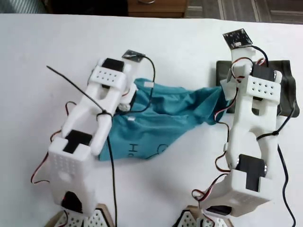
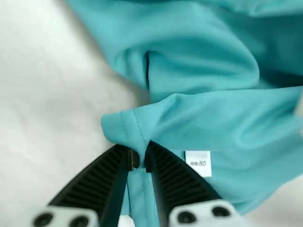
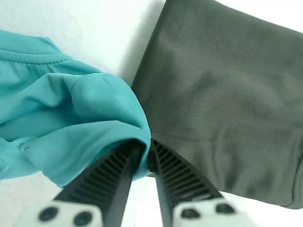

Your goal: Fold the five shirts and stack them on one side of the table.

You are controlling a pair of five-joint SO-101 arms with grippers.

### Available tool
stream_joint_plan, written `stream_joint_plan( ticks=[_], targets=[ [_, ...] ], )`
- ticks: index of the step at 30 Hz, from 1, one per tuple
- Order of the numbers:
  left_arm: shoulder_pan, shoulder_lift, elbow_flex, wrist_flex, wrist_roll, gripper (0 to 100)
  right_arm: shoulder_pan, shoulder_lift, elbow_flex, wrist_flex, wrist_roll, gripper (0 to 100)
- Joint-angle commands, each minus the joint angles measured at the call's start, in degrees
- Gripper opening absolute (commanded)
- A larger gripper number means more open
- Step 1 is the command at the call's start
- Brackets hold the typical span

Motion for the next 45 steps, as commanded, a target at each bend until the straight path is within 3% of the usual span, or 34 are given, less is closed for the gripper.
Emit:
stream_joint_plan(
  ticks=[1, 8, 22, 26, 27, 34, 39, 45],
  targets=[
    [-0.09, -0.26, -1.98, 0.79, 0.09, 3, 0.22, -3.91, -0.26, -0.4, 0.35, 2.0],
    [-0.09, 0.79, -1.36, 0.97, 0.09, 16, 0.4, -3.91, -0.18, -0.31, 0.35, 2.0],
    [2.81, 0.88, -1.27, 3.96, 0.0, 15, 0.22, -3.91, -0.18, -0.48, 0.35, 2.0],
    [2.11, 0.88, -1.27, 3.96, -1.49, 1, 0.57, -3.91, -0.18, -0.48, 0.35, 2.0],
    [2.02, 0.79, -1.27, 4.04, -2.2, 3, 0.57, -3.91, -0.18, -0.4, 0.35, 2.0],
    [-5.8, -1.76, -9.36, 10.81, -3.43, 3, -2.33, -7.78, -0.44, -0.48, -0.09, 2.0],
    [-11.16, -4.75, -17.19, 15.21, -9.58, 3, -8.66, -17.45, -0.62, -2.33, -0.26, 2.0],
    [-15.91, -13.71, -18.42, 15.21, -11.08, 3, -11.47, -26.86, -0.62, -10.59, -9.32, 1.9]
  ],
)
